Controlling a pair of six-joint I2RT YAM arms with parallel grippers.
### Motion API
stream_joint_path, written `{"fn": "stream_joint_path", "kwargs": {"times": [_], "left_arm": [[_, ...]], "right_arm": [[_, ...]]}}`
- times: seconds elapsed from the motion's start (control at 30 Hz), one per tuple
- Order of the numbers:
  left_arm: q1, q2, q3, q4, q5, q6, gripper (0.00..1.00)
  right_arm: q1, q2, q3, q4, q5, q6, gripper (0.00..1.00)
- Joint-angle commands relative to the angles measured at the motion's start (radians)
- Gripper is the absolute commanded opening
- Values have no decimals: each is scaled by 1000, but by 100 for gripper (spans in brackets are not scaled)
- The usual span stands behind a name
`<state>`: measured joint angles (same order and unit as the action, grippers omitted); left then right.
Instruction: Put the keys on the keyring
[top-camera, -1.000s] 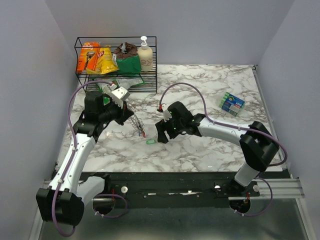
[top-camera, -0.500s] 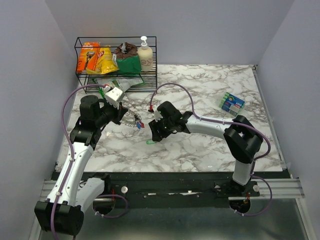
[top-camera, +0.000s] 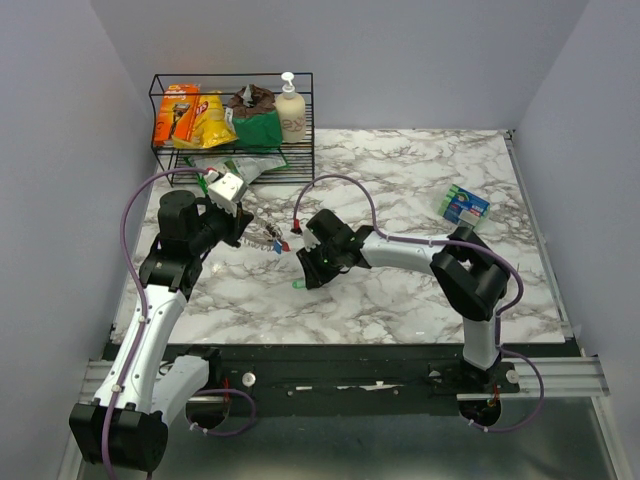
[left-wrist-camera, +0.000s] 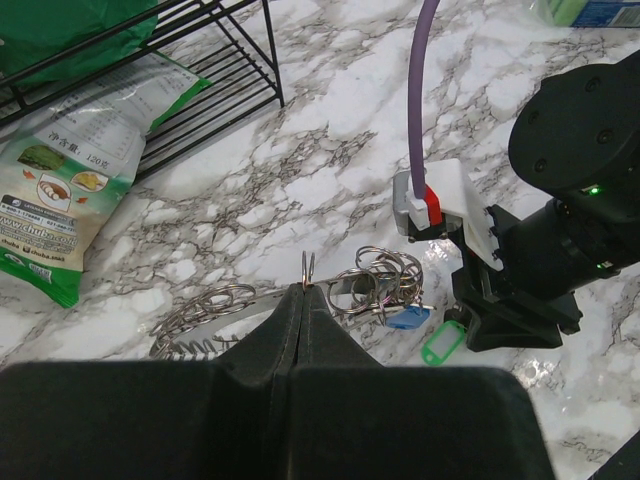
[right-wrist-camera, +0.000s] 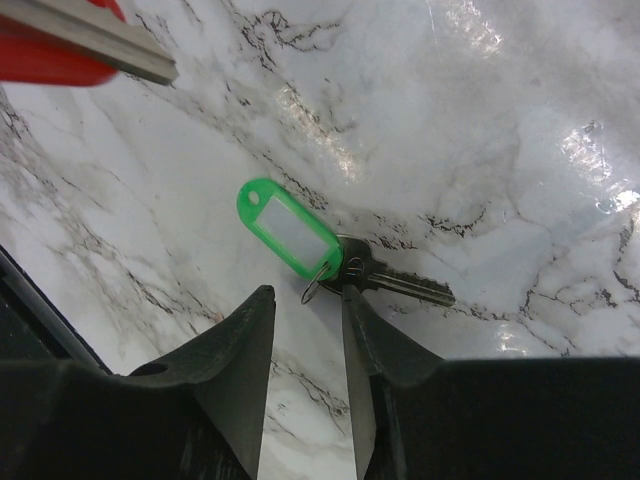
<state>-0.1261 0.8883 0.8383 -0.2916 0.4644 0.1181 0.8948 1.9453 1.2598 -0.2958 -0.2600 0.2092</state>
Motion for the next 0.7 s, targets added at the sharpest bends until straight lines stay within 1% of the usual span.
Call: {"fn": "stream_joint_path", "kwargs": {"times": [0.0,0.03,0.1,0.13,0.23,0.3,0.43,0.67], "left_arm": [[6,-20,-1,58,3,-11,0],[8,-20,1,58,2,-11,0],[8,-20,1,58,2,-11,0],[6,-22,-1,58,3,-9,0],[8,-22,-1,58,5,-11,0],[8,-22,1,58,8,-11,0],[8,-15,-1,62,29,-11,0],[8,-11,-1,66,63,-11,0]], "right_arm": [[10,35,33,-32,-10,9,35],[10,38,35,-32,-10,10,27],[10,40,36,-32,-10,12,18],[12,37,36,-32,-7,12,11],[12,15,29,-39,14,4,4],[10,-12,23,-43,33,-7,1],[12,-63,1,-40,68,-24,1],[12,-141,-13,-35,73,-45,1]]}}
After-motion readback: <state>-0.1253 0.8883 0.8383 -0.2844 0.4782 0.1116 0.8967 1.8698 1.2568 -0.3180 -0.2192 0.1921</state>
